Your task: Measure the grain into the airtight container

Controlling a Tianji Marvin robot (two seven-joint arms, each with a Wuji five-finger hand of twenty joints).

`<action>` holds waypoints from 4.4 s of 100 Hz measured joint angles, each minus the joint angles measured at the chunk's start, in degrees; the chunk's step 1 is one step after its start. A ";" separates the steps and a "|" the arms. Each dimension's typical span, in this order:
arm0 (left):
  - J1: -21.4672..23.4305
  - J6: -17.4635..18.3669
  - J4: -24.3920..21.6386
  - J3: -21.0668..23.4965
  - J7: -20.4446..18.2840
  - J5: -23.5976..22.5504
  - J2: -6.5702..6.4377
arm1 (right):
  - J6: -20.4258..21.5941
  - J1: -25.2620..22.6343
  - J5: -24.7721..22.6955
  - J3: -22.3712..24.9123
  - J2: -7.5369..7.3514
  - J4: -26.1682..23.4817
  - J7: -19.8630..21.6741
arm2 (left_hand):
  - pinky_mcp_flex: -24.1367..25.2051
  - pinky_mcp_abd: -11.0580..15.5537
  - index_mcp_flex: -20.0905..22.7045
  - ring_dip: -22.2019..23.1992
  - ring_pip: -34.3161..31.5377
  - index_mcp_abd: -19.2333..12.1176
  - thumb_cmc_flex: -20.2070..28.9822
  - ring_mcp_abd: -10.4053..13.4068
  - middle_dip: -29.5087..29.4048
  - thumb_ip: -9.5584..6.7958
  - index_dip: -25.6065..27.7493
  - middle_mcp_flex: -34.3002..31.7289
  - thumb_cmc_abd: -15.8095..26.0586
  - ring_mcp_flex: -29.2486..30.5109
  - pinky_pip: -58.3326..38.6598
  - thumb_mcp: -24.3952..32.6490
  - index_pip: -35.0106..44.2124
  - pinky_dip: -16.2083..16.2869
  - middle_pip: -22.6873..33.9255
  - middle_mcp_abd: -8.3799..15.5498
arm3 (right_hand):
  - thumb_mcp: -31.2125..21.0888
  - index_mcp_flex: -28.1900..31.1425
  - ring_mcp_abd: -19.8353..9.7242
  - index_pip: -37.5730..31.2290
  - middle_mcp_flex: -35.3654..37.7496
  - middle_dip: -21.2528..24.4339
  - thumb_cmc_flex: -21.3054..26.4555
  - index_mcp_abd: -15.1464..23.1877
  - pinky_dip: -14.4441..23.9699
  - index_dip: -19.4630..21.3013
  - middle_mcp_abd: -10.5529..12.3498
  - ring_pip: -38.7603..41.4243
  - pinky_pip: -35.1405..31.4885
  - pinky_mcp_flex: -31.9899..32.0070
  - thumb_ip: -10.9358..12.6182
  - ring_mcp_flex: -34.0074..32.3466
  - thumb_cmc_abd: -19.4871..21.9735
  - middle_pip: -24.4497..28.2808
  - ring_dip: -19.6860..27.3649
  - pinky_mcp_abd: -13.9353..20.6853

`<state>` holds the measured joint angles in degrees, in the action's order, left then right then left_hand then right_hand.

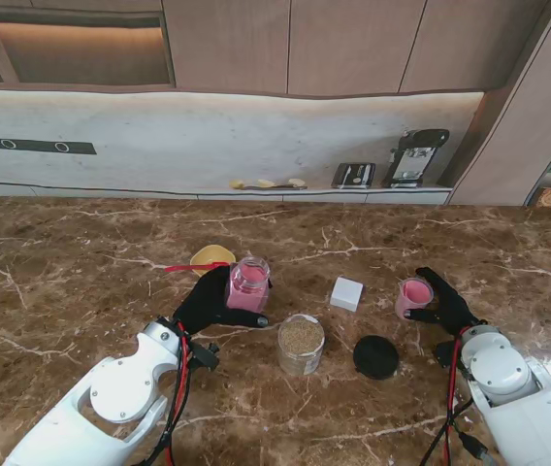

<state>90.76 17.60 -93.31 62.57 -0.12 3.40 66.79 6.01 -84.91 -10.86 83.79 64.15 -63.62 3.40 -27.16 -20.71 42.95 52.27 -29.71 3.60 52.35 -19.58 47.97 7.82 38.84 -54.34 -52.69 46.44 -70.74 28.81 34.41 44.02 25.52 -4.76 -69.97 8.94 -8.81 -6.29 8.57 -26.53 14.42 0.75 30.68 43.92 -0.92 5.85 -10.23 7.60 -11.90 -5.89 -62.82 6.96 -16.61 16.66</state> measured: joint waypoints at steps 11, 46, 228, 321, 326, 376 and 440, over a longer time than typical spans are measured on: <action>-0.02 -0.09 0.03 -0.06 -0.03 -0.07 0.03 | 0.30 0.95 0.04 -1.02 -0.03 1.20 0.14 | 0.02 0.00 0.00 0.00 0.00 0.00 0.00 0.00 0.00 0.00 0.00 0.00 0.00 0.00 0.00 0.00 0.00 0.00 0.00 0.00 | 0.00 0.87 -0.79 -1.86 -0.40 0.53 0.02 4.03 0.00 2.19 0.52 -1.25 2.36 1.73 0.00 0.63 -0.01 -1.19 0.00 1.32; 0.02 -0.37 0.02 0.12 -0.37 -0.28 0.03 | 1.91 4.30 3.52 -3.97 0.12 6.34 0.23 | 0.05 0.00 0.00 0.00 0.00 0.00 0.00 0.00 0.00 0.00 0.00 0.00 0.00 0.00 0.00 0.00 0.00 0.01 0.00 0.00 | 1.49 9.45 -6.79 -3.09 -1.13 1.27 2.90 13.08 0.07 2.21 6.25 -6.95 12.94 4.56 0.00 2.60 0.91 -3.70 0.02 7.33; -0.42 -0.48 0.50 0.06 -1.06 -0.54 -0.07 | 6.35 4.65 5.52 -6.05 3.65 9.32 -11.89 | 0.10 -0.06 0.00 0.01 0.00 0.00 0.00 0.00 0.00 0.00 0.00 0.00 0.00 0.00 0.00 0.00 0.00 0.74 0.00 0.00 | 3.95 8.42 -3.23 -5.81 3.59 3.18 5.87 -0.43 3.42 -7.79 3.62 0.97 3.48 3.90 -0.25 -1.09 7.16 7.50 -0.62 5.90; -0.67 -0.45 0.59 -0.40 -1.04 -0.48 -0.08 | 6.54 -1.24 1.78 -0.41 4.22 4.06 -13.21 | 0.10 -0.07 0.00 0.01 0.00 0.00 0.00 0.00 0.00 0.00 -0.02 0.00 0.00 0.00 0.00 0.00 0.00 0.76 0.00 0.00 | 6.78 0.75 -1.95 1.54 1.85 4.27 5.23 -6.06 2.62 -11.72 2.75 2.78 -1.33 0.44 0.67 -4.03 10.04 3.95 -2.76 4.00; -0.63 -0.45 0.59 -0.41 -0.93 -0.48 -0.07 | 5.66 -1.24 1.75 -1.46 3.97 3.80 -14.26 | 0.10 -0.07 0.00 0.00 0.00 0.00 0.00 0.00 0.00 0.00 -0.02 0.00 0.00 0.00 0.00 0.00 0.00 0.76 0.00 0.00 | 4.91 0.71 -1.95 5.53 0.99 4.69 3.87 -6.93 2.52 -14.62 2.42 0.98 -0.63 1.18 0.67 -3.30 8.04 0.54 -2.76 4.00; 0.02 -0.44 0.39 0.23 -0.86 -0.48 -0.06 | 3.13 5.94 2.09 -8.92 8.39 10.53 -30.65 | 0.10 -0.07 0.00 0.01 0.00 0.00 0.00 0.00 0.00 0.00 -0.03 0.00 0.00 0.00 0.00 0.00 0.00 0.79 0.00 0.00 | 2.38 -2.51 4.37 -3.45 -0.23 3.15 1.88 -4.44 8.26 4.57 -0.04 -2.56 -4.49 0.54 0.67 -0.67 4.96 -5.31 -2.90 -6.28; 0.43 -0.64 -0.13 0.87 -1.17 -0.82 -0.20 | 4.34 6.27 9.11 -7.09 6.70 9.73 -17.07 | 0.74 -0.09 0.00 0.01 0.00 0.00 0.00 0.00 0.00 0.00 -0.05 0.00 0.00 0.00 0.00 0.00 0.00 0.85 0.00 0.00 | -1.17 13.77 0.73 -7.74 9.00 1.93 16.99 3.21 6.13 -11.11 1.41 0.72 9.57 4.90 3.68 -0.54 24.04 10.90 -2.59 1.86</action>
<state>91.19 16.95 -93.44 63.44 -1.29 2.58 66.59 10.35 -78.64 -1.75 76.70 70.85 -53.88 -13.67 -26.42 -20.80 42.95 52.27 -29.72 3.60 52.36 -19.57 47.97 7.82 38.79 -54.34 -52.68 46.44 -70.74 28.81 34.41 44.87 25.52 -4.76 -71.13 22.70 -8.09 -14.03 17.58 -24.60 31.40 3.97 36.81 32.81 0.48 6.57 -0.66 12.50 -8.22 -6.43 -38.78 17.85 -19.20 18.52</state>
